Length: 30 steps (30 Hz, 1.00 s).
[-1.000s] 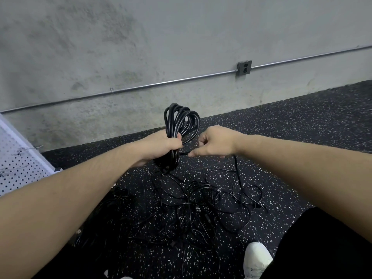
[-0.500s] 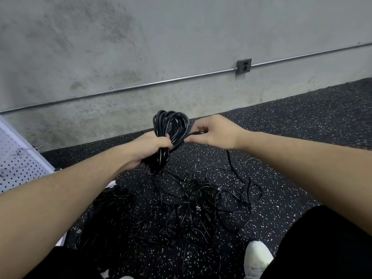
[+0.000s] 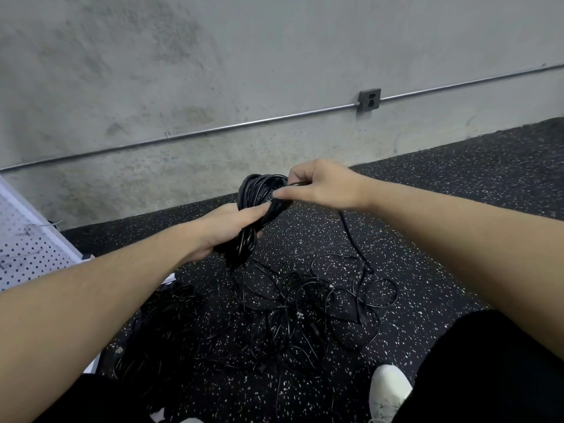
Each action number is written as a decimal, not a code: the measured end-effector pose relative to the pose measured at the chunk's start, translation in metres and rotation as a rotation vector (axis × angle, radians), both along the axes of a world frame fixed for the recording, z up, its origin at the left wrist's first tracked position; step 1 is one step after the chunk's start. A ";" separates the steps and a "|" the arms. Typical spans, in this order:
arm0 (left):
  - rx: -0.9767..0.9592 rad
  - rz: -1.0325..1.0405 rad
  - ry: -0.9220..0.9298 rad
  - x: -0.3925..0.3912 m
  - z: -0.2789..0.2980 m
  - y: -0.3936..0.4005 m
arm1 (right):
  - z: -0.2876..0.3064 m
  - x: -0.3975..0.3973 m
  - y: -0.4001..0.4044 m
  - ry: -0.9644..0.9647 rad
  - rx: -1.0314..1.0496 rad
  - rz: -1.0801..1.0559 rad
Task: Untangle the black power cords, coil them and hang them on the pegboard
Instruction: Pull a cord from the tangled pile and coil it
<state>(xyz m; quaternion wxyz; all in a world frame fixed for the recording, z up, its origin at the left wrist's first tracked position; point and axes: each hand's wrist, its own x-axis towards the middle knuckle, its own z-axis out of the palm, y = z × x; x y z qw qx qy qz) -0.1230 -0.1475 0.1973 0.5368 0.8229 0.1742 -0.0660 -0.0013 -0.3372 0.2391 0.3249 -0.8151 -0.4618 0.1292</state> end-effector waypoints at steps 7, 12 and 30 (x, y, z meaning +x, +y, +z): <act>0.118 -0.171 -0.004 -0.001 0.007 -0.004 | 0.000 0.002 -0.002 -0.005 0.115 0.032; 0.448 -0.395 0.174 0.003 0.007 -0.016 | 0.004 -0.005 0.005 -0.146 0.064 0.045; 0.349 -0.434 -0.099 -0.003 0.024 -0.030 | -0.031 0.019 -0.016 0.706 -0.102 -0.049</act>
